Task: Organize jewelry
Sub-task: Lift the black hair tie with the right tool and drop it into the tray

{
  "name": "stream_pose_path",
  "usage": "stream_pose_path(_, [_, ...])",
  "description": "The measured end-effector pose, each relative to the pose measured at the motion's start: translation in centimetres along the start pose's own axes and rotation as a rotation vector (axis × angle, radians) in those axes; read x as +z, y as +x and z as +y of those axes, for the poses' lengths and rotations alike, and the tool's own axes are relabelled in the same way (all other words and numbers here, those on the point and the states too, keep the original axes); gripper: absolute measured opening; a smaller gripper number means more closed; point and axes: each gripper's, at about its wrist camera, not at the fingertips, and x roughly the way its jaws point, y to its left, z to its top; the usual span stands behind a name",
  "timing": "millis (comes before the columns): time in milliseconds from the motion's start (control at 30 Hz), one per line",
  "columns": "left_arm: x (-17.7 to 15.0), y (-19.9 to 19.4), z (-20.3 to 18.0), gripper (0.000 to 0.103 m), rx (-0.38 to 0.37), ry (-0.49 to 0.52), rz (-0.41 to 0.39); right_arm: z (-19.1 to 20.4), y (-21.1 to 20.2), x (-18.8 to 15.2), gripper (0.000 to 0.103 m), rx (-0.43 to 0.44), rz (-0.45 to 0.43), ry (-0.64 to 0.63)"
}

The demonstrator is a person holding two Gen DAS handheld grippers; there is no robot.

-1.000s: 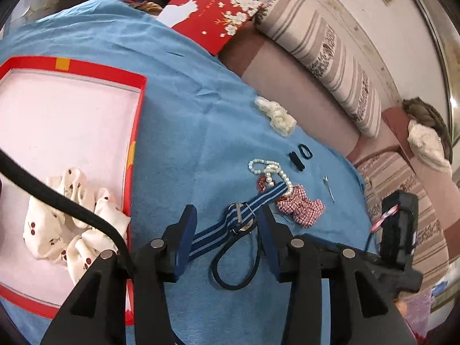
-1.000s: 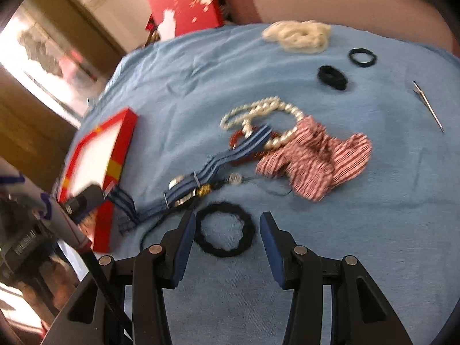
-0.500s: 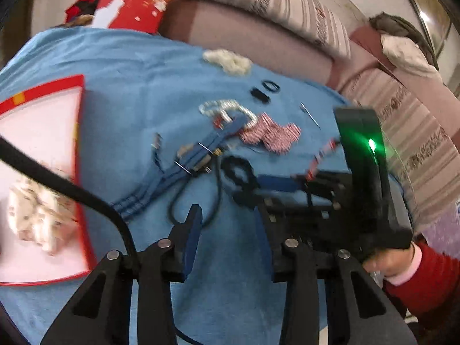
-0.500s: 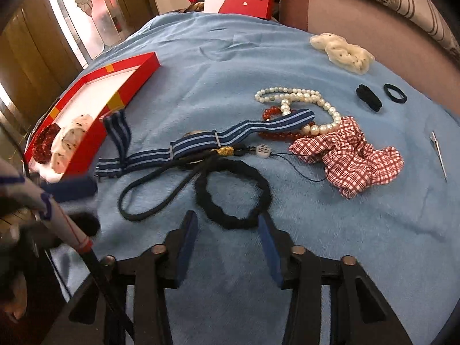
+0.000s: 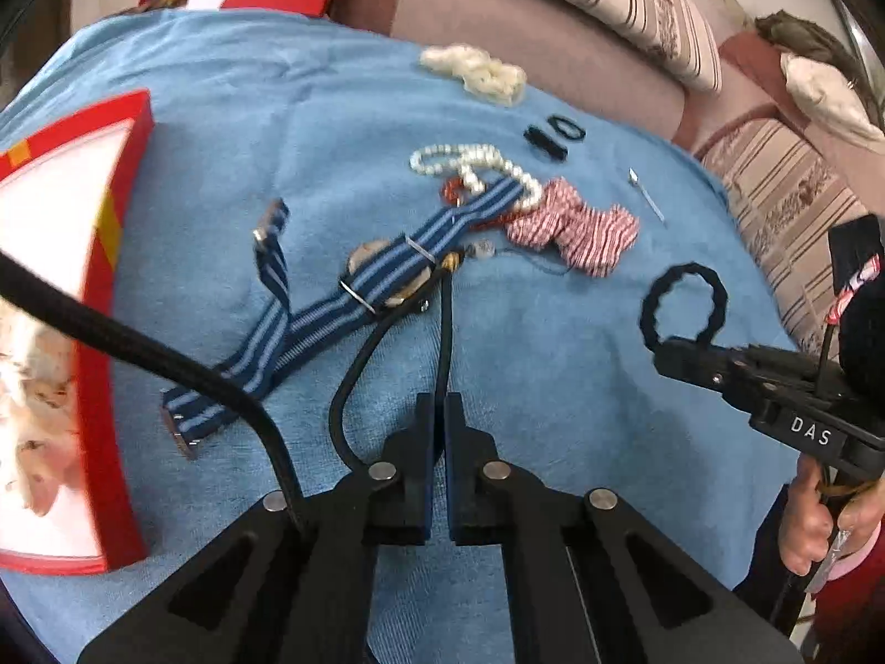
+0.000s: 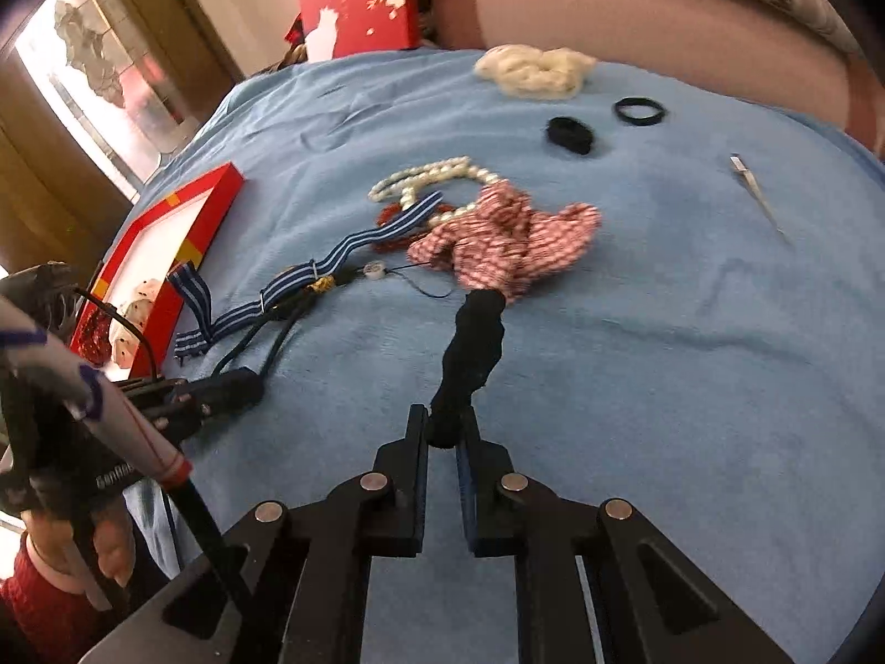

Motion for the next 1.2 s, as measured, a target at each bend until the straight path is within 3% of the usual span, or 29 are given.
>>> stream_pose_path(267, [1.8, -10.3, -0.8, 0.003, -0.076, -0.042, -0.224, 2.6, -4.0, 1.7, 0.010, 0.071, -0.070, -0.023])
stream_pose_path(433, [4.5, -16.4, 1.3, 0.003, -0.034, -0.077, -0.377, 6.8, -4.2, 3.8, 0.010, 0.158, -0.071, -0.065])
stream_pose_path(567, [6.4, -19.3, 4.7, 0.003, 0.095, -0.135, -0.480, 10.7, -3.3, 5.4, 0.011, 0.229, -0.047, -0.106])
stream_pose_path(767, [8.2, -19.4, 11.8, 0.003, 0.302, -0.246, -0.516, 18.5, 0.1, 8.2, 0.011, 0.252, 0.002, -0.231])
stream_pose_path(1033, [7.3, -17.1, 23.4, 0.003, 0.314, -0.495, -0.495, 27.2, 9.2, 11.8, 0.011, 0.215, 0.111, -0.344])
stream_pose_path(1200, [6.9, -15.7, 26.8, 0.003, 0.433, -0.560, -0.459, 29.3, 14.1, 13.4, 0.011, 0.223, 0.168, -0.334])
